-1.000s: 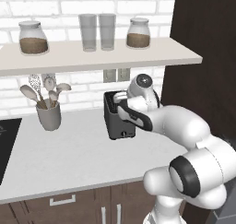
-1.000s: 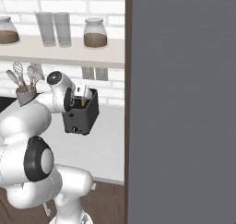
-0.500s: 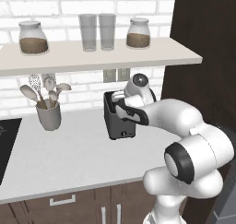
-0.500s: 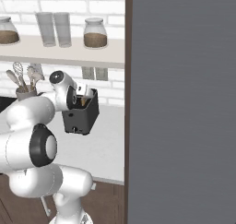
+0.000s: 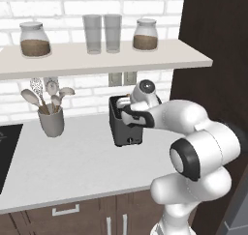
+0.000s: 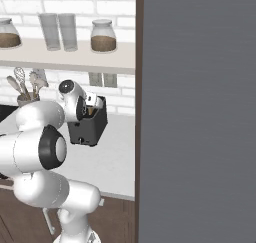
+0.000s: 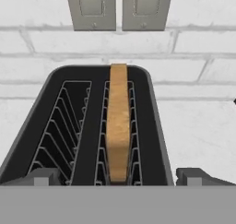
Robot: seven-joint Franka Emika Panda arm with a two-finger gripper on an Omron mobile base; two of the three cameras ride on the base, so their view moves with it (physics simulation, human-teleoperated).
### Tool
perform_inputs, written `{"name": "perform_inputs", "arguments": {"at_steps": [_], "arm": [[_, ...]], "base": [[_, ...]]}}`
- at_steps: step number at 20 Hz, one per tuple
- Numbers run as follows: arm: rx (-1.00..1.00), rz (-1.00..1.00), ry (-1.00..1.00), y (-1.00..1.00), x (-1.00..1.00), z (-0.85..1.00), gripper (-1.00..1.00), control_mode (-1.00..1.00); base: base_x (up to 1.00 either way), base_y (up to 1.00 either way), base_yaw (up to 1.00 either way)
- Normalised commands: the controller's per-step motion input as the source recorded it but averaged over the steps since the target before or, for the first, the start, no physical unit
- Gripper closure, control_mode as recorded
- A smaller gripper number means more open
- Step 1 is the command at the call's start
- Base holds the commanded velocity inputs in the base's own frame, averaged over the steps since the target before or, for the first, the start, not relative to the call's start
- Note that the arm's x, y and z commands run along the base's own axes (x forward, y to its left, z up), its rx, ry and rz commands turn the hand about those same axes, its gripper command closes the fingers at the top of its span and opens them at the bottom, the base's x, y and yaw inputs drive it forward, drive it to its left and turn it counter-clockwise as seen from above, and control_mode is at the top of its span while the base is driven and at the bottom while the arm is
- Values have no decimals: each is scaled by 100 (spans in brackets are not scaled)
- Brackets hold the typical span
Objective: Start the toaster. Once the lever pops up, take the bread to the plate on the dining counter.
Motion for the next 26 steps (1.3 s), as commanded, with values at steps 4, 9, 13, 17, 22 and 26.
{"name": "perform_inputs", "arguments": {"at_steps": [4, 9, 13, 17, 22, 26], "arm": [[4, 0, 0, 0, 24, -17, -100, -100], [0, 0, 0, 0, 29, -17, -100, -100], [0, 0, 0, 0, 27, -11, -100, -100], [0, 0, 0, 0, 36, -8, -100, -100], [0, 0, 0, 0, 22, -3, -100, -100], [0, 0, 0, 0, 1, -12, -100, -100]], "base": [[0, 0, 0], [0, 0, 0], [0, 0, 0], [0, 0, 0], [0, 0, 0], [0, 0, 0]]}}
